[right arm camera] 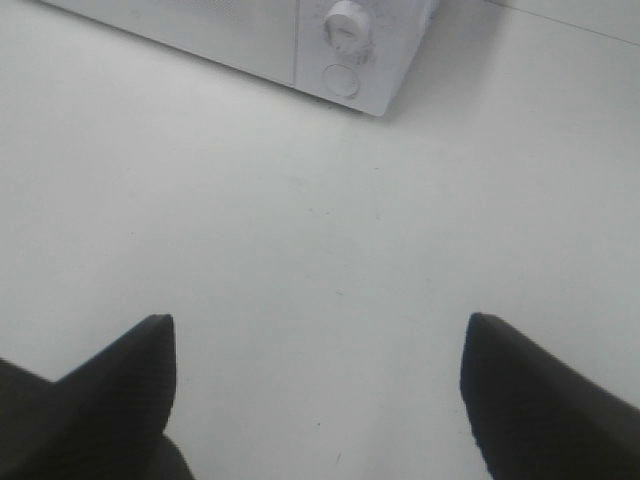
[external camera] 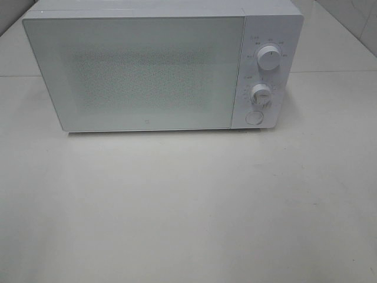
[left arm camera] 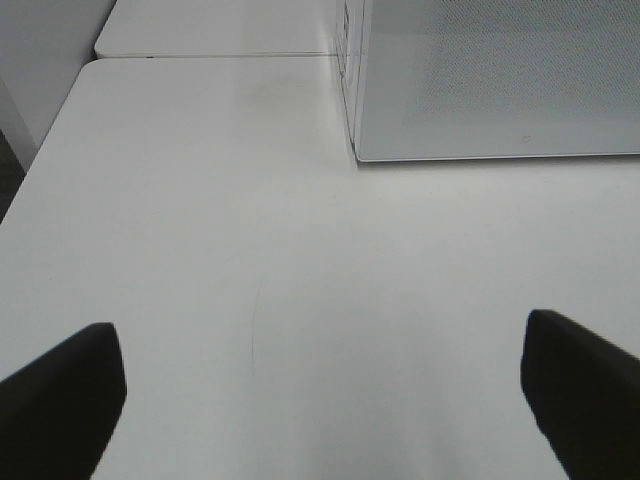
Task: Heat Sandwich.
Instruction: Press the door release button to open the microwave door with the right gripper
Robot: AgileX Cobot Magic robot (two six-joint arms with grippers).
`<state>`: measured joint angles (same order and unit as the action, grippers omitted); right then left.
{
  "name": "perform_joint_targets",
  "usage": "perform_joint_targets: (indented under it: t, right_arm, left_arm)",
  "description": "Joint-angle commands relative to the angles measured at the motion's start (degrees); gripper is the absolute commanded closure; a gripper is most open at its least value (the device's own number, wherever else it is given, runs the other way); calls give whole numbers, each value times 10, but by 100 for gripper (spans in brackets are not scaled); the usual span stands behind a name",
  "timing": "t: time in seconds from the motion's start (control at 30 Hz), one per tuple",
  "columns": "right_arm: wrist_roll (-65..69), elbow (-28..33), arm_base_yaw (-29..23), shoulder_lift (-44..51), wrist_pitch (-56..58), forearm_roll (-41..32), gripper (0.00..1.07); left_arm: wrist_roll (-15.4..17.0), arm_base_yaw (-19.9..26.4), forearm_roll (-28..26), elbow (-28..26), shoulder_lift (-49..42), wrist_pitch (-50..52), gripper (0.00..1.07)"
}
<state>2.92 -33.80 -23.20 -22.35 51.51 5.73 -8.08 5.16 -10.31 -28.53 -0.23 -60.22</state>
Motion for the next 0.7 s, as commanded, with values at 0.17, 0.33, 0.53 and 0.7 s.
perform_joint_targets:
  t: [0.17,0.33,0.53,0.7]
  right_arm:
    - [5,34,75,108,5,7,31]
    - [5,40,127,172,-7,8,31]
    - [5,40,167,227,-9,6,31]
    - [5,37,178,240,5,-1,31]
  left_arm:
    - [1,-3,-3,1,-17,7,5]
    - [1,-3,-3,1,-17,7,5]
    - [1,-3,-3,1,-17,7,5]
    - [1,-3,-3,1,-17,7,5]
